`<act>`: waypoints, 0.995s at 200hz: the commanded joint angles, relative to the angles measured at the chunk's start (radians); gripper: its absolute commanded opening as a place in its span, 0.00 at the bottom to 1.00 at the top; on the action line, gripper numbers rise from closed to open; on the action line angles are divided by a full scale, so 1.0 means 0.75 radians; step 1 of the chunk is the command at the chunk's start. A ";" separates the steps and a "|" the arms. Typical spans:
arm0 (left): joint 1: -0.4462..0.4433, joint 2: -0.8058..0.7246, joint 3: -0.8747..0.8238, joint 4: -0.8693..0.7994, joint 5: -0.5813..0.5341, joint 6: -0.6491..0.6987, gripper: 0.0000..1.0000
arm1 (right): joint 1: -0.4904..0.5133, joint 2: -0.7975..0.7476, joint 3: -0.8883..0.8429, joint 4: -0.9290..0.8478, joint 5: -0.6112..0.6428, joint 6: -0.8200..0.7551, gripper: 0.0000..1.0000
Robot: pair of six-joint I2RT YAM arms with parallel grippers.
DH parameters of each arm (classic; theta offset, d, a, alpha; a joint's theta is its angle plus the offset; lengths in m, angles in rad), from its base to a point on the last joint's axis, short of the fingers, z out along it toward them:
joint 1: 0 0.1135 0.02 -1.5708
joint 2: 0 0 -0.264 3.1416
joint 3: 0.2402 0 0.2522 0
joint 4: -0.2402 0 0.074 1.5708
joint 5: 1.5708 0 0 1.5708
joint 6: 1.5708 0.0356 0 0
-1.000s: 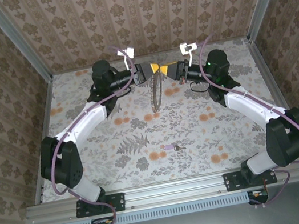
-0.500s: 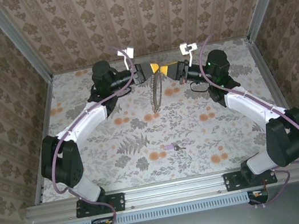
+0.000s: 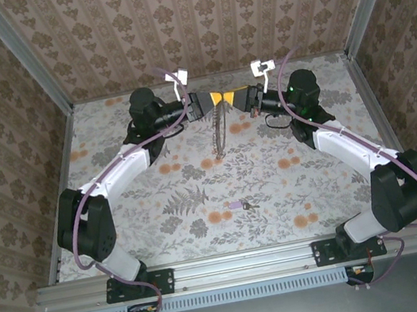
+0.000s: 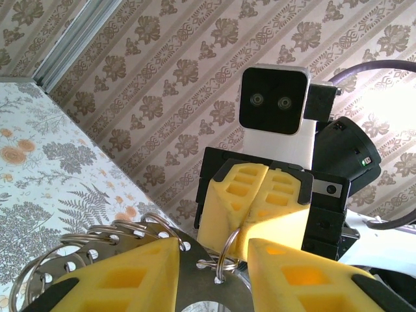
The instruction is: Put the keys on the keyring
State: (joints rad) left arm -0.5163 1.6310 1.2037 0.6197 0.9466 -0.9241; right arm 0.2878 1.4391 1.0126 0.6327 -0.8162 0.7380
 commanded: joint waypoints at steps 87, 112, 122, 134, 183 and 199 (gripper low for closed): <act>-0.032 -0.046 -0.003 0.080 0.067 -0.015 0.27 | 0.001 0.009 -0.026 0.054 -0.011 -0.011 0.00; -0.026 -0.030 0.016 0.060 0.081 0.001 0.29 | 0.001 0.026 -0.025 0.071 -0.018 -0.013 0.00; -0.020 -0.022 0.032 0.049 0.083 0.007 0.30 | -0.002 0.028 -0.017 0.067 -0.014 -0.020 0.00; -0.012 -0.006 0.051 0.052 0.084 -0.003 0.33 | -0.005 0.035 -0.001 0.067 -0.016 -0.019 0.00; 0.065 -0.027 0.075 0.042 0.066 -0.021 0.43 | -0.006 0.053 0.074 0.041 -0.047 -0.022 0.00; 0.071 -0.047 0.070 0.004 0.068 0.001 0.47 | -0.007 0.051 0.081 0.034 -0.049 -0.021 0.00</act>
State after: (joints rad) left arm -0.4816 1.6341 1.2285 0.6296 0.9768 -0.9390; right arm 0.2874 1.4796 1.0214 0.6277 -0.8242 0.7357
